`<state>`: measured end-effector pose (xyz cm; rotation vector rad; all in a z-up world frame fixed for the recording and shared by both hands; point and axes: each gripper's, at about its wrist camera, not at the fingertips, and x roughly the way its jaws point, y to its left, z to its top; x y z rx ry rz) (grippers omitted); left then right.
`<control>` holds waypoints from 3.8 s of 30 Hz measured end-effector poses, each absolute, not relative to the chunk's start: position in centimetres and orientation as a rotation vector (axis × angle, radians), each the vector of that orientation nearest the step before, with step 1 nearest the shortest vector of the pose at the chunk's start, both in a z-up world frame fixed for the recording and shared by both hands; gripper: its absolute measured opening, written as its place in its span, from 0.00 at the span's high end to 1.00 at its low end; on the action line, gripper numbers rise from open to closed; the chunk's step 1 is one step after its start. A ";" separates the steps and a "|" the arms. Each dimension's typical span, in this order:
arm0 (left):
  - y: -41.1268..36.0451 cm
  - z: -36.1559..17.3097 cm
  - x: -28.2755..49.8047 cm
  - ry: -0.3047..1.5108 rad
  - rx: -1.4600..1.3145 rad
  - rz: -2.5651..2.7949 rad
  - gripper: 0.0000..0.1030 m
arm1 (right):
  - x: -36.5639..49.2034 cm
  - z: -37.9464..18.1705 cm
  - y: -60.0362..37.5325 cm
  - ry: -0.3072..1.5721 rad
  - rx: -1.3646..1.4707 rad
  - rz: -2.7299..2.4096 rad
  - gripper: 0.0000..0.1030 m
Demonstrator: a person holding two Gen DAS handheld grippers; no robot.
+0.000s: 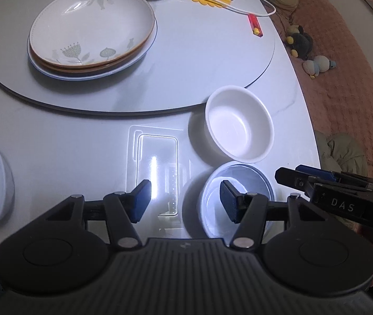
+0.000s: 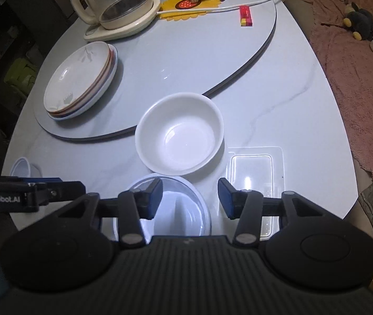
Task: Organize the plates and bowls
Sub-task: 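Close both grippers on the rim of the clear bluish bowl, then lift the bluish bowl with both grippers and carry it along the table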
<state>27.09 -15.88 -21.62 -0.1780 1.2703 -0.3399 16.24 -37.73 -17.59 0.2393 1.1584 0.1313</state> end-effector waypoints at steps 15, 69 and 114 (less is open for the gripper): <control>-18.1 -25.4 27.8 1.346 -0.213 -0.310 0.58 | 17.2 -20.9 -38.4 1.257 0.232 0.195 0.66; -5.8 -23.1 31.3 1.262 -0.390 -0.194 0.70 | 23.0 -19.0 -26.2 1.272 0.238 0.400 0.79; -3.7 -16.1 29.9 1.126 -0.327 -0.163 0.59 | 21.9 -11.7 -26.4 1.097 0.151 0.364 0.63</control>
